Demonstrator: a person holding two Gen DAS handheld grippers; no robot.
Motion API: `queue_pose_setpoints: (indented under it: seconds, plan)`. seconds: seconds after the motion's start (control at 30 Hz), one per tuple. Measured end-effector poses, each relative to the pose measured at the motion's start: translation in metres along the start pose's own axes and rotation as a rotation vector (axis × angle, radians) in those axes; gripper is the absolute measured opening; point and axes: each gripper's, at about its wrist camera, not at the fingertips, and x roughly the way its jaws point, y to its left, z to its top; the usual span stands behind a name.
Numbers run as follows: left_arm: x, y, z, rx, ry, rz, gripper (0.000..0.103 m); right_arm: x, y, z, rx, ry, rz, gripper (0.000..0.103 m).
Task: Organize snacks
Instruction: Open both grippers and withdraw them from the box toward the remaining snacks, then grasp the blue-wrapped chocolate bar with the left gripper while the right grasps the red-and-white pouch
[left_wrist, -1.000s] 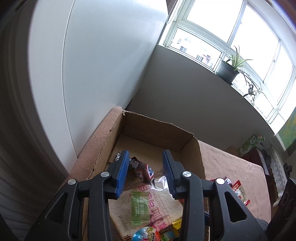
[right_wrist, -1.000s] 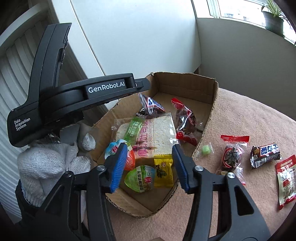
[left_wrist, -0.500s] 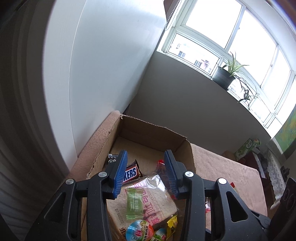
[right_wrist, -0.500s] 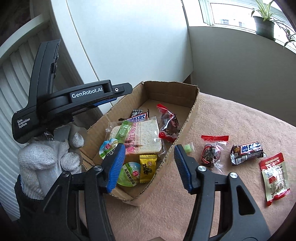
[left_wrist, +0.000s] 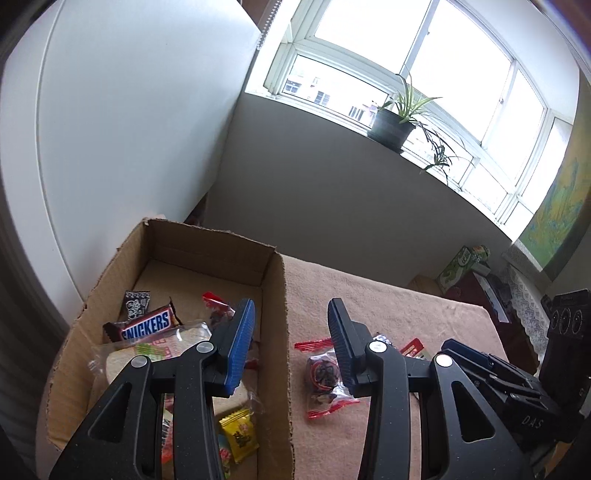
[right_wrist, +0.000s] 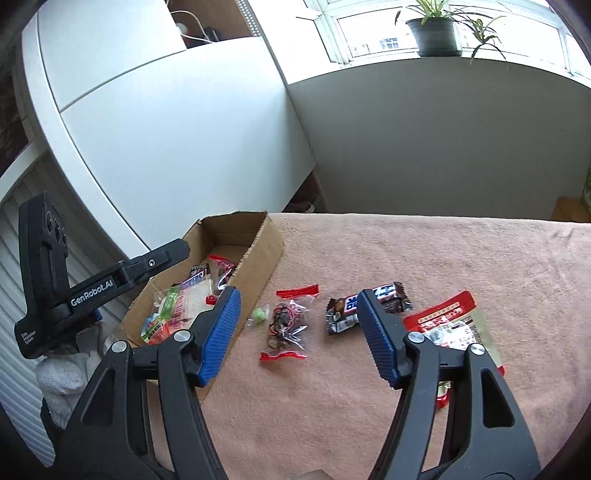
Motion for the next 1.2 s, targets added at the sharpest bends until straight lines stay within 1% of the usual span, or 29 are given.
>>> queue_pose_setpoints:
  seconds: [0.13, 0.27, 0.4, 0.53, 0.8, 0.97, 1.03, 1.13, 1.2]
  plan:
    - [0.012, -0.025, -0.006, 0.045, 0.031, -0.023, 0.04, -0.006, -0.04, 0.001, 0.073, -0.007, -0.046, 0.068]
    - [0.026, -0.043, -0.014, 0.073, 0.069, -0.04, 0.04, -0.01, -0.072, 0.0, 0.126, 0.009, -0.084, 0.068]
    - [0.041, -0.062, -0.019, 0.094, 0.105, -0.057, 0.04, -0.008, -0.099, -0.003, 0.182, 0.045, -0.084, 0.068]
    - [0.063, -0.075, -0.023, 0.085, 0.163, -0.083, 0.04, 0.002, -0.117, -0.01, 0.226, 0.084, -0.078, 0.068]
    - [0.098, -0.089, -0.027, 0.078, 0.234, -0.094, 0.04, 0.005, -0.131, -0.019, 0.211, 0.121, -0.121, 0.068]
    - [0.122, -0.089, -0.033, 0.071, 0.291, -0.089, 0.04, 0.007, -0.135, -0.022, 0.225, 0.136, -0.114, 0.068]
    - [0.128, -0.085, -0.033, 0.05, 0.295, -0.078, 0.04, 0.006, -0.134, -0.021, 0.222, 0.134, -0.111, 0.068]
    - [0.133, -0.08, -0.031, 0.008, 0.31, -0.092, 0.04, 0.006, -0.132, -0.021, 0.217, 0.131, -0.11, 0.068]
    - [0.136, -0.079, -0.031, 0.006, 0.323, -0.101, 0.04, 0.007, -0.132, -0.021, 0.212, 0.134, -0.112, 0.068]
